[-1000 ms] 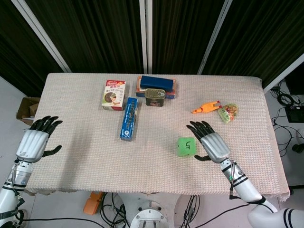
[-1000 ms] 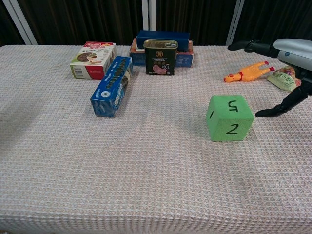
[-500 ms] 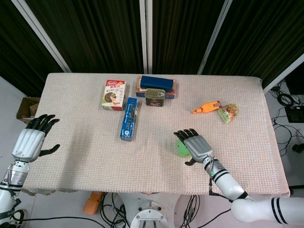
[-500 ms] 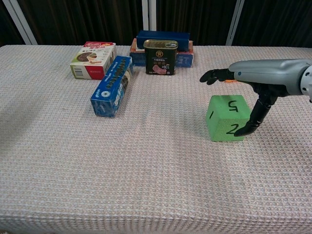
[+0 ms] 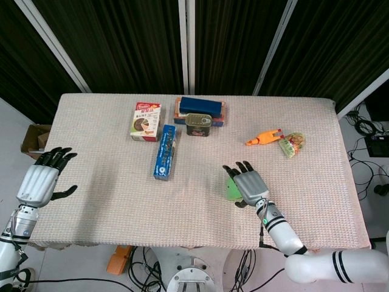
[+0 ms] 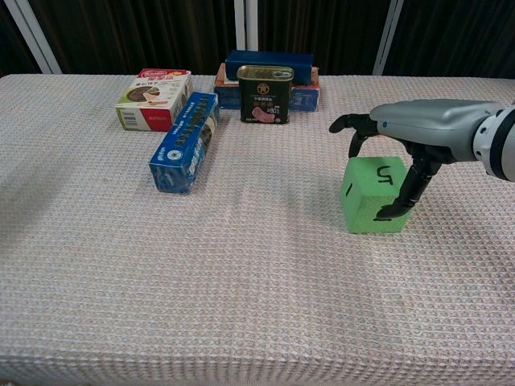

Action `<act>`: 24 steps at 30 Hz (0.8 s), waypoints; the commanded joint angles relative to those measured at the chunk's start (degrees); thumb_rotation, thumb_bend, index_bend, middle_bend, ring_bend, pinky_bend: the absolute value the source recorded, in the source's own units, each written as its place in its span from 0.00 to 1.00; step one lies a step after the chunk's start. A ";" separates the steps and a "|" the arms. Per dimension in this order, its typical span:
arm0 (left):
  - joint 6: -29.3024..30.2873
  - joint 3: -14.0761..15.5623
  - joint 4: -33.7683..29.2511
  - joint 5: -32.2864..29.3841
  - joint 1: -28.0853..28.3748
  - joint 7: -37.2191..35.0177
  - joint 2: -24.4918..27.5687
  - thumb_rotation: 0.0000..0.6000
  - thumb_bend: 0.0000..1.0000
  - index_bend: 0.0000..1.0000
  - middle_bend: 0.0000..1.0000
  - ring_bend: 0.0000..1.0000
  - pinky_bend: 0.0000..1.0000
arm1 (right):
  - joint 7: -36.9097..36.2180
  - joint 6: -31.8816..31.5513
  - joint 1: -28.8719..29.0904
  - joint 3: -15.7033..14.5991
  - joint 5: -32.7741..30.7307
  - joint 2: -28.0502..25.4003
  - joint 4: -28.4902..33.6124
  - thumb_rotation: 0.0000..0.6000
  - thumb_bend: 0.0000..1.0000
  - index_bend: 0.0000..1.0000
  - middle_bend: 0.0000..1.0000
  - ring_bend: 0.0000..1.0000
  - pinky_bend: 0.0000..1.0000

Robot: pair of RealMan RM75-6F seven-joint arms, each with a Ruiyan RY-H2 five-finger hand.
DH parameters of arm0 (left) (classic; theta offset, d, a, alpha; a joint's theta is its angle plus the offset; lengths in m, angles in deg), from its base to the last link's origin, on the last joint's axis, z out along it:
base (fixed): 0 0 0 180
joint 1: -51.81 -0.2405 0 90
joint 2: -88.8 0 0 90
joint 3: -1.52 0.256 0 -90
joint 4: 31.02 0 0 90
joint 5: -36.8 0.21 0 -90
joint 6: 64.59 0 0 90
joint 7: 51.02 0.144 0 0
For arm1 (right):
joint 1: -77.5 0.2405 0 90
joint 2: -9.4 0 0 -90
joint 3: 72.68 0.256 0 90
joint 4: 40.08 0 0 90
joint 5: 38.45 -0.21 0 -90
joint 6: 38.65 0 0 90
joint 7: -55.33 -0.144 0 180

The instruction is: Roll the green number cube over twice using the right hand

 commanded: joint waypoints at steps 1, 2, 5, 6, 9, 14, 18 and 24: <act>-0.09 0.07 0.01 -0.04 -0.03 -0.12 -0.04 0.92 0.18 0.20 0.15 0.12 0.20 | 0.62 -1.15 0.11 0.05 -0.26 0.76 -0.27 1.00 0.06 0.00 0.24 0.00 0.00; -0.18 0.12 -0.01 -0.05 -0.03 -0.28 -0.04 0.92 0.18 0.20 0.15 0.12 0.20 | 0.90 -1.57 0.13 0.04 -0.35 1.01 -0.41 1.00 0.07 0.00 0.25 0.00 0.00; -0.34 0.24 0.00 -0.05 -0.06 -0.50 0.01 0.92 0.18 0.20 0.15 0.12 0.20 | 2.63 -2.86 0.37 -0.27 -1.07 1.69 -0.83 1.00 0.12 0.00 0.31 0.00 0.00; -0.31 0.23 -0.03 -0.07 -0.08 -0.54 0.05 0.92 0.18 0.20 0.15 0.12 0.20 | 3.28 -3.27 0.50 -0.28 -1.55 1.96 -0.93 1.00 0.14 0.00 0.32 0.00 0.00; -0.09 0.12 -0.10 -0.16 -0.19 -0.62 0.20 0.92 0.18 0.20 0.15 0.12 0.20 | 4.06 -4.42 0.56 -0.16 -1.53 2.59 -1.18 1.00 0.17 0.00 0.38 0.00 0.00; -0.05 0.13 -0.27 -0.18 -0.25 -0.52 0.40 0.92 0.18 0.20 0.15 0.12 0.20 | 1.61 -6.08 -0.45 0.60 2.59 3.02 -0.41 1.00 0.22 0.00 0.49 0.03 0.00; -0.31 0.13 -0.34 -0.19 -0.13 -0.51 0.33 0.92 0.18 0.20 0.15 0.12 0.20 | -12.08 -4.17 -3.18 2.00 15.10 3.45 -1.56 1.00 0.24 0.00 0.54 0.05 0.00; -0.60 0.34 -0.12 0.14 0.04 -0.49 -0.15 0.91 0.18 0.20 0.15 0.12 0.20 | -51.08 -6.40 -8.72 0.94 38.03 11.40 -22.18 1.00 0.24 0.00 0.59 0.07 0.00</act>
